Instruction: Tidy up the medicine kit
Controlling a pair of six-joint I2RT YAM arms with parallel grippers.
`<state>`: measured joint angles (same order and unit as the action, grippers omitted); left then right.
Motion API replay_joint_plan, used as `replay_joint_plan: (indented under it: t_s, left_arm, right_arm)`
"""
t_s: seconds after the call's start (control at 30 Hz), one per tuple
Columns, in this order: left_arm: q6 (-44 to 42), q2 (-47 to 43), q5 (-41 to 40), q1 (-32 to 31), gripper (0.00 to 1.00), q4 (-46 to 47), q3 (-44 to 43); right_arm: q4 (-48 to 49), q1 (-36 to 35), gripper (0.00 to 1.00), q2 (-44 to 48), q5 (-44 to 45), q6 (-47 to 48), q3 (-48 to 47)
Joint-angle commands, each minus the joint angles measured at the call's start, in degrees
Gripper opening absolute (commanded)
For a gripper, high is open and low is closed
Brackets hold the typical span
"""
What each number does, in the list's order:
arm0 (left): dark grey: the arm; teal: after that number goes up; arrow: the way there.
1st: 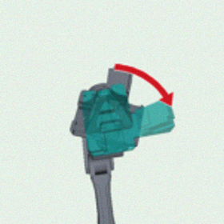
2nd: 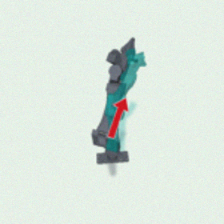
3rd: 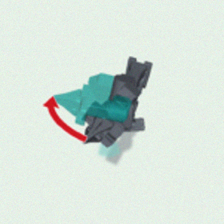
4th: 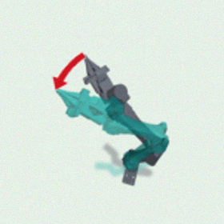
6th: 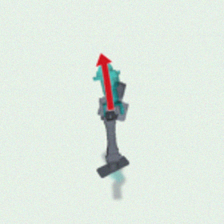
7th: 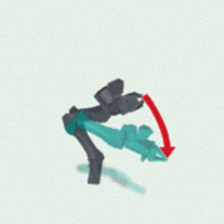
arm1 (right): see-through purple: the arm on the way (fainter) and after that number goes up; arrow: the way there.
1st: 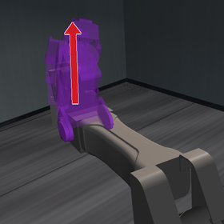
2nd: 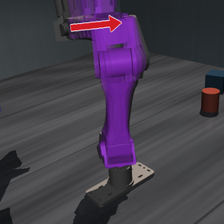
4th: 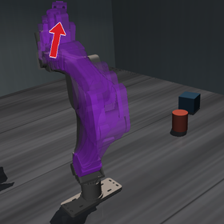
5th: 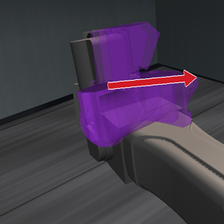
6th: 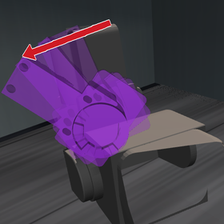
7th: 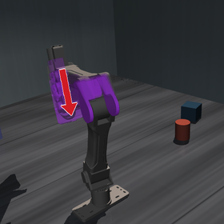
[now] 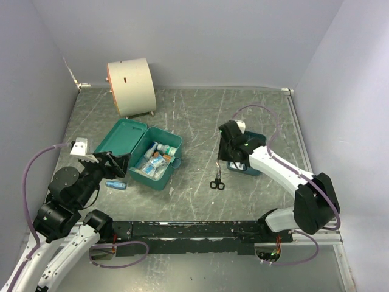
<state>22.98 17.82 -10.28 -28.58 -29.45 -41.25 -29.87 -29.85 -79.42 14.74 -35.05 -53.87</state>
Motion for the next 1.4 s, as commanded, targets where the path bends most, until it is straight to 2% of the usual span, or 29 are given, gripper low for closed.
replay_joint_plan:
  t_s: [0.0, 0.1, 0.4, 0.6, 0.77, 1.07, 1.23, 1.37]
  left_arm:
    - [-0.2, -1.0, -0.9, 0.4, 0.87, 0.0, -0.8]
    - [0.0, -1.4, -1.2, 0.4, 0.87, -0.1, -0.8]
    - [0.1, -1.2, -1.2, 0.4, 0.87, -0.1, -0.7]
    - [0.1, -1.0, -1.2, 0.4, 0.87, -0.1, -0.7]
    - [0.2, -1.2, -1.5, 0.4, 0.87, -0.1, -0.6]
    - [0.2, -0.7, -1.4, 0.4, 0.88, -0.2, -0.7]
    - [0.3, -1.2, -1.9, 0.4, 0.88, -0.2, -0.6]
    - [0.3, -1.1, -1.9, 0.4, 0.88, -0.1, -0.6]
  right_arm:
    - [-4.8, -5.2, 0.40, 2.3, 1.0, -4.9, 2.3]
    - [-5.1, -7.8, 0.45, 2.7, 1.9, -7.5, 4.4]
    - [-3.1, -9.2, 0.46, -2.8, -0.3, -10.5, 6.1]
    - [-2.1, -9.3, 0.44, -7.8, -0.6, -10.1, 5.4]
    - [-1.2, -9.8, 0.41, -8.9, 3.3, -12.0, 6.4]
    - [1.1, -9.8, 0.40, -10.8, 1.4, -11.6, 5.5]
    - [0.6, -9.8, 0.32, -11.7, 1.6, -12.9, 6.5]
    - [1.8, -9.8, 0.18, -12.5, 1.0, -13.2, 7.5]
